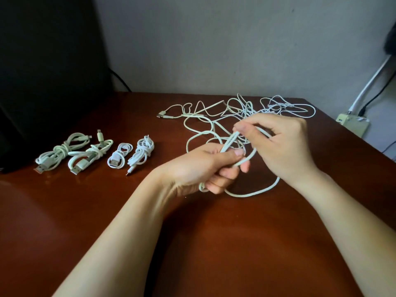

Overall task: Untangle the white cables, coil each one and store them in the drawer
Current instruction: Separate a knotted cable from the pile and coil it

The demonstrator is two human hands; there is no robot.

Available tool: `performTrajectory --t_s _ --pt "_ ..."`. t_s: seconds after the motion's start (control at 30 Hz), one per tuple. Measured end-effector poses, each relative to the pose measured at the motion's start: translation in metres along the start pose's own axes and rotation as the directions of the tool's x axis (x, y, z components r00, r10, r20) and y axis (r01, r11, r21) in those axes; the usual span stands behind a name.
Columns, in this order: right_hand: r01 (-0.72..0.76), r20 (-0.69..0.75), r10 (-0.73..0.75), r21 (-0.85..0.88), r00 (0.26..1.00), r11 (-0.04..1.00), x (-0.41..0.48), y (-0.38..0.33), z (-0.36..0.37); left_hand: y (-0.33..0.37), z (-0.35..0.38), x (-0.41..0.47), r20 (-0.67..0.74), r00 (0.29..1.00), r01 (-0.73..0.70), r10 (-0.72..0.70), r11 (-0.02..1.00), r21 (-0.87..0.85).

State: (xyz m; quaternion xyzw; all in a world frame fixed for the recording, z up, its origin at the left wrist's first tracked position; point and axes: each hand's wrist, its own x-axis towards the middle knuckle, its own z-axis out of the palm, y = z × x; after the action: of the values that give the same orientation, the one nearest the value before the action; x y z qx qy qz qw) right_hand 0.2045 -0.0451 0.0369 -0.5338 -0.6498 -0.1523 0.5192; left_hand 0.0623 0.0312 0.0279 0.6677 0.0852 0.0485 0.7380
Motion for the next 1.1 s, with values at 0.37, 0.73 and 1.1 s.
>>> performTrajectory --t_s 0.37,0.73,1.1 --pt "-0.324 0.061 0.323 0.329 0.945 0.887 0.001 -0.001 0.001 0.005 -0.007 0.004 -0.267 0.937 -0.275 0.226 0.948 -0.163" --pt "-0.587 0.184 0.569 0.422 0.801 0.691 0.001 -0.007 0.010 0.001 -0.003 0.008 -0.297 0.924 -0.279 0.241 0.956 -0.092" --pt "-0.775 0.308 0.712 0.289 0.631 0.562 0.006 -0.012 0.009 -0.003 -0.002 0.005 -0.256 0.927 -0.279 0.274 0.960 0.015"
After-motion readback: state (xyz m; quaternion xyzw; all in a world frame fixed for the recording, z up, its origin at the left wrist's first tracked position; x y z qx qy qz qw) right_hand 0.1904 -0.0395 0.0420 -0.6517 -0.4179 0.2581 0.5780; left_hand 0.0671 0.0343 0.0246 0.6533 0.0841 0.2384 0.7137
